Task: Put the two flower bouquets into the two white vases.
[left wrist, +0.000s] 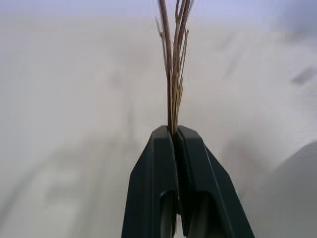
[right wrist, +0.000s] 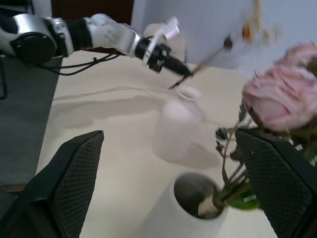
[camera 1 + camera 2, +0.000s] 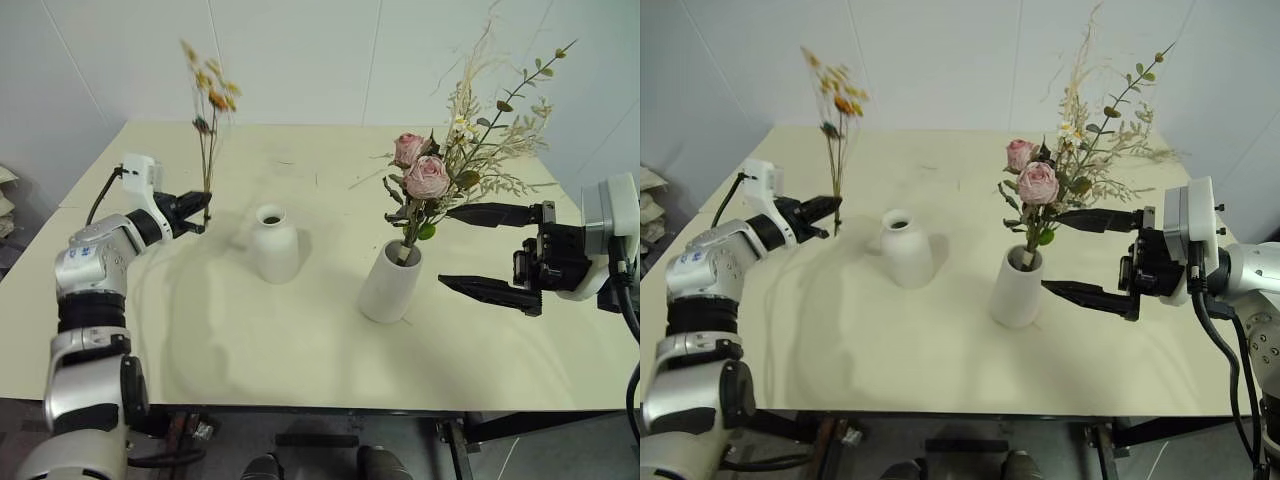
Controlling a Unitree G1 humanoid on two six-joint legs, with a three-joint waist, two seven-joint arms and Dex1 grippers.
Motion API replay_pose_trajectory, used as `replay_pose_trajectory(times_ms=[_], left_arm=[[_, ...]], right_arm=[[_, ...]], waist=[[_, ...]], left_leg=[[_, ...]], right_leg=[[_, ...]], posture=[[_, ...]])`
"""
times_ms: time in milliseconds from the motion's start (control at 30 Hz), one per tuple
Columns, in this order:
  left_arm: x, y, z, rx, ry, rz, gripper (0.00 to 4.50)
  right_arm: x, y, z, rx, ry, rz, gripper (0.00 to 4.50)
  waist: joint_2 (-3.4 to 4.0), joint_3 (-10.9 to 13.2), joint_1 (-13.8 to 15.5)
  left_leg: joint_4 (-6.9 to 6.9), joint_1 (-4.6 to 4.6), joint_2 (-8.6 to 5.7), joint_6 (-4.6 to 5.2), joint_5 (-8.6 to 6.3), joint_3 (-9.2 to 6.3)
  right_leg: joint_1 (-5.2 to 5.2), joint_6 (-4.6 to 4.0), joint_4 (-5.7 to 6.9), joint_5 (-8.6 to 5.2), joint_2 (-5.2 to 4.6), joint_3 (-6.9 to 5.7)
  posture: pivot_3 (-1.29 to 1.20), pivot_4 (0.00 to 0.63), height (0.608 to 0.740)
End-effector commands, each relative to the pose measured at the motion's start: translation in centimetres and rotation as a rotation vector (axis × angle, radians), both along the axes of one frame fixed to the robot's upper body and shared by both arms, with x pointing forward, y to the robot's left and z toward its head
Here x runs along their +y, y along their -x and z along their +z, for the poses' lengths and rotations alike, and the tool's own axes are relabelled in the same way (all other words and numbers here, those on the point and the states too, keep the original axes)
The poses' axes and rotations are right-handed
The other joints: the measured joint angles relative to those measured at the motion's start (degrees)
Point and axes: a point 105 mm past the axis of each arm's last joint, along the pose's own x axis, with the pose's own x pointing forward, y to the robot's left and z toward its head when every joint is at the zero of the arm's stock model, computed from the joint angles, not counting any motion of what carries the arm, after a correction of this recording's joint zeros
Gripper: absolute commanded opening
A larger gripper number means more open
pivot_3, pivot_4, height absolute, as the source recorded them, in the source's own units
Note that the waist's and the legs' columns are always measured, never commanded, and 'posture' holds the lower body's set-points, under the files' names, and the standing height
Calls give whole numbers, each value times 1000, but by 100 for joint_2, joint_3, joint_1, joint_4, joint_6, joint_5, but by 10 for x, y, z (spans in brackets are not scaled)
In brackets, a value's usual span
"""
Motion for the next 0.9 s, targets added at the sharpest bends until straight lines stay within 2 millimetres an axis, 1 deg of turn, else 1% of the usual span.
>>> replay_pose_trajectory(times_ms=[33,100,133,167,233,267,333,367,467,533,600,733,900], left_arm=[[-15,27,48,-227,100,-152,22],[-21,31,52,-252,109,-185,22],[-30,38,60,-278,129,-254,22],[-47,49,71,-312,164,-367,22],[-70,64,86,-359,190,-518,22],[-76,66,89,-371,190,-548,22],[-81,65,87,-363,187,-564,22],[-82,64,85,-355,187,-566,22],[-87,58,62,-323,132,-565,22],[-87,55,56,-320,115,-557,22],[-85,51,52,-325,103,-538,22],[-71,38,47,-369,96,-430,22],[-68,31,46,-377,118,-410,22]], right_arm=[[-3,5,10,-53,-17,-20,4500],[-3,4,11,-51,-23,-25,4500],[-3,3,10,-50,-24,-26,4500],[-2,2,9,-49,-27,-29,4500],[-1,0,8,-49,-40,-37,4500],[0,0,7,-50,-48,-42,4500],[2,0,7,-51,-56,-44,4500],[2,0,7,-52,-57,-44,4500],[3,1,8,-57,-64,-53,4500],[3,1,9,-60,-65,-58,4500],[3,2,10,-63,-66,-63,4500],[2,4,11,-66,-71,-86,4500],[2,5,10,-59,-78,-99,4500]], waist=[[0,0,-1],[0,0,-19],[0,0,-23],[0,0,-18],[0,0,-4],[-3,1,9],[-3,1,1],[-3,1,-3],[0,-1,-46],[0,-1,-45],[0,0,-32],[-1,0,-3],[-1,0,0]], left_leg=[[1,0,0,0,0,0],[2,2,0,1,0,0],[2,6,0,1,0,1],[3,9,0,1,0,3],[11,8,0,1,0,2],[18,7,0,1,0,2],[32,5,-3,1,0,-2],[34,6,-5,1,0,-2],[35,13,-3,2,0,2],[33,16,-2,2,0,3],[34,14,0,2,0,2],[36,10,-1,3,0,2],[29,5,-1,5,-1,1]], right_leg=[[0,1,-3,1,1,0],[0,1,-7,1,1,0],[2,1,-6,1,2,2],[2,1,-3,1,2,2],[3,1,5,1,3,2],[6,2,6,1,3,2],[13,9,4,5,5,3],[16,11,2,7,4,4],[19,10,2,9,5,7],[18,9,4,9,7,7],[17,8,4,10,8,6],[18,8,-4,11,6,6],[17,9,-14,11,6,6]], posture=[[0,150,740],[0,150,740],[0,150,740],[0,150,740],[0,150,740],[0,150,740],[0,150,740],[0,150,740],[0,150,740],[0,150,740],[0,150,740],[0,150,740],[0,150,740]])
